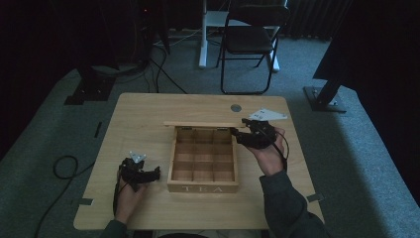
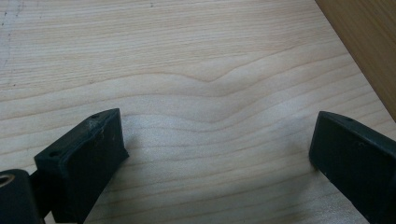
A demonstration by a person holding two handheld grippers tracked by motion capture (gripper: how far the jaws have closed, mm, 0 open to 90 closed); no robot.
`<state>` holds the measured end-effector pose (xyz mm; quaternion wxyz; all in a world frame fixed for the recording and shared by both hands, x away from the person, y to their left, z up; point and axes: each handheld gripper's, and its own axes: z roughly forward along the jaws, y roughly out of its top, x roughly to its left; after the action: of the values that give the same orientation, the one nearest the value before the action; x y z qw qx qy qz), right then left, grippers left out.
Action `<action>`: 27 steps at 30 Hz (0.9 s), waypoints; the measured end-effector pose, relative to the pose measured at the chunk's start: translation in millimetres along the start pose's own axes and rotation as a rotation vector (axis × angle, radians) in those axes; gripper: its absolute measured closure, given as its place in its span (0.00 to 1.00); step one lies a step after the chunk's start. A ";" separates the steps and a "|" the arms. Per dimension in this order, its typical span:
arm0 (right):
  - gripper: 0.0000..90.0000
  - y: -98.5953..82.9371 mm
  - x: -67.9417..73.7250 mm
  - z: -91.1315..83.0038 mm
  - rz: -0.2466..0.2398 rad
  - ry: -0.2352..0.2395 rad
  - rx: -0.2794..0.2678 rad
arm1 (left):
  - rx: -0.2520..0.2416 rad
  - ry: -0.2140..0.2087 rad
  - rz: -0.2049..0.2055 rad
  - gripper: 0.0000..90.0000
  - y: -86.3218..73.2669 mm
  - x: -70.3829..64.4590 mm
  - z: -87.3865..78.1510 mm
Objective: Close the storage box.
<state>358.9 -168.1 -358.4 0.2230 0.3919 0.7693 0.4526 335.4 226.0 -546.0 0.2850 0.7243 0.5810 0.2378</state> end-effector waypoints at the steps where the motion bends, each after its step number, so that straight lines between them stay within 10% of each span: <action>1: 0.49 -1.1 0.6 -0.4 -0.003 0.000 0.001 | 0.000 0.000 0.000 0.04 0.0 0.0 0.0; 27: 0.49 -19.2 9.2 -6.1 -0.019 0.015 0.030 | -0.002 0.000 -0.003 0.04 -0.1 -0.2 0.2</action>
<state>341.5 -169.3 -372.0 0.2157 0.3846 0.7813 0.4417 335.4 225.8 -546.2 0.2859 0.7232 0.5818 0.2380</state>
